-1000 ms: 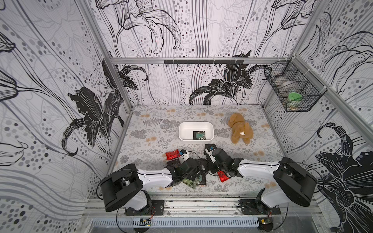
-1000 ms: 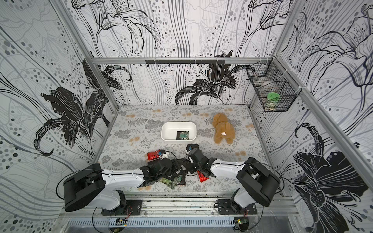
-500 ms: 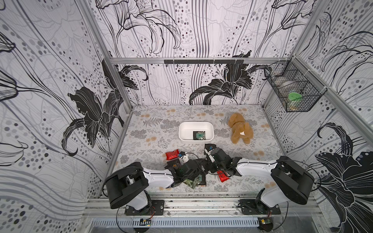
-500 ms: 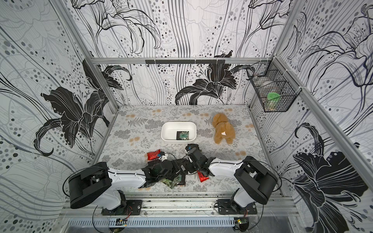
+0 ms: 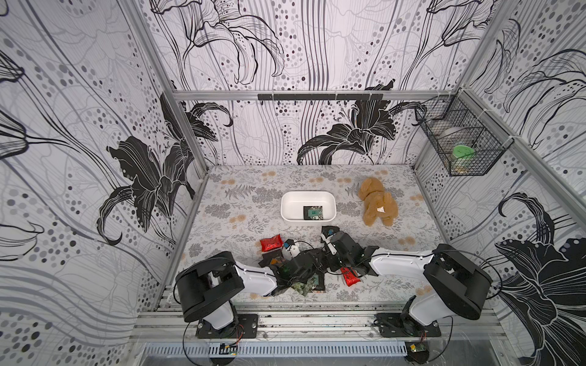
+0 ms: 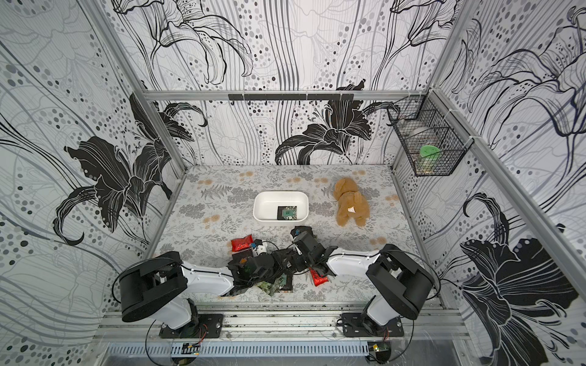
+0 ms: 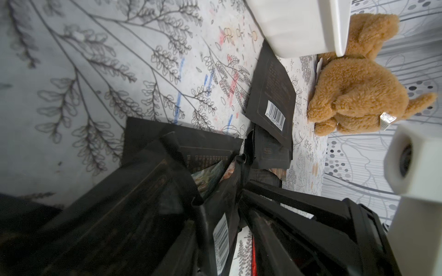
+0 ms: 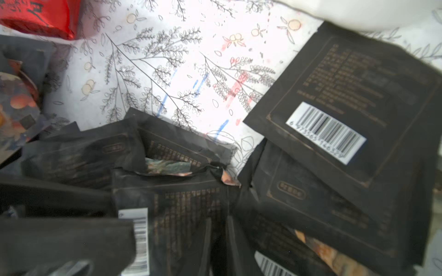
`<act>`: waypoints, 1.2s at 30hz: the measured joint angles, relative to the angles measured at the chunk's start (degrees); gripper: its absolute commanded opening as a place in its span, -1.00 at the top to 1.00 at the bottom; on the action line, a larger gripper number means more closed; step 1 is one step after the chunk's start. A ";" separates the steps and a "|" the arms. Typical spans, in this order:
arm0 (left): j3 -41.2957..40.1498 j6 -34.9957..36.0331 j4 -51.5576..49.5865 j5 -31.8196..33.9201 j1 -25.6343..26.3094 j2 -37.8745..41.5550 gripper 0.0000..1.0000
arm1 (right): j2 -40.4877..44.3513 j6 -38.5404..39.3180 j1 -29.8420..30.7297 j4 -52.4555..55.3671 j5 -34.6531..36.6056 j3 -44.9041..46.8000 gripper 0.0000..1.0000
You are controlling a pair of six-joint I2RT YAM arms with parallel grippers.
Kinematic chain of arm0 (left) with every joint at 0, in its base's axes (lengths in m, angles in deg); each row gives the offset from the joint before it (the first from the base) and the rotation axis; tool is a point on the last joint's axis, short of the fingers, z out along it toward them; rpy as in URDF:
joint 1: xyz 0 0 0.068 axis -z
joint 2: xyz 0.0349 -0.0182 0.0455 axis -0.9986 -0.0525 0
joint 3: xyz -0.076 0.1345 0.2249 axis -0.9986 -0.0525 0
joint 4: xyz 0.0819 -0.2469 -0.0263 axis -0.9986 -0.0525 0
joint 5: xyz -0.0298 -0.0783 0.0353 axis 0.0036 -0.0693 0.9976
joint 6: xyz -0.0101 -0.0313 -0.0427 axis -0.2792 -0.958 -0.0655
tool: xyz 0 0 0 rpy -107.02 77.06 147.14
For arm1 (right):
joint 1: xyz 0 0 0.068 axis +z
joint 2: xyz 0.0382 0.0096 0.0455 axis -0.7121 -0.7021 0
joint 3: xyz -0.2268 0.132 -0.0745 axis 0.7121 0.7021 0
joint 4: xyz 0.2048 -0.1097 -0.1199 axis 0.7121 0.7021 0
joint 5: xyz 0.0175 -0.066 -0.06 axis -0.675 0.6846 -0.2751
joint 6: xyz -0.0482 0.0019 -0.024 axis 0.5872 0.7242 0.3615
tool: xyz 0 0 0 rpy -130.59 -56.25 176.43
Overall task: Put the tea bags into the storage box
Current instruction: Pick up the tea bag from the center of the board.
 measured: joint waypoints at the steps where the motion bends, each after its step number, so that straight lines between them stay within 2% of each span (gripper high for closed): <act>1: 0.00 -0.13 0.26 -0.09 0.02 -0.17 0.25 | 0.00 0.00 0.00 0.00 0.00 0.00 0.65; 10: 1.31 -0.44 1.29 -1.18 0.11 -2.16 0.35 | -0.07 0.00 0.00 0.00 -0.07 -0.11 0.66; 15: 1.84 -0.37 0.81 -1.64 0.13 -2.60 0.67 | -0.04 0.00 0.00 -0.07 -0.31 -0.11 0.66; 18: 1.84 -0.31 -0.07 -1.70 0.15 -2.51 0.72 | -0.04 0.00 0.00 -0.17 -0.52 -0.11 0.65; 25: 1.86 0.50 -1.40 -1.68 0.20 -0.46 1.00 | 2.93 0.00 0.00 -1.11 -0.94 1.40 0.64; 31: 1.95 1.42 -4.83 -0.79 0.24 3.23 1.00 | 8.61 -0.42 0.04 -1.79 1.11 3.91 0.59; 34: 1.99 2.32 -8.20 0.68 0.24 6.10 1.00 | 12.98 -1.33 0.09 -1.70 5.03 5.77 0.54; 36: 2.23 3.08 -11.56 2.25 0.24 8.37 1.00 | 16.68 -2.14 0.09 -1.53 8.50 7.26 0.43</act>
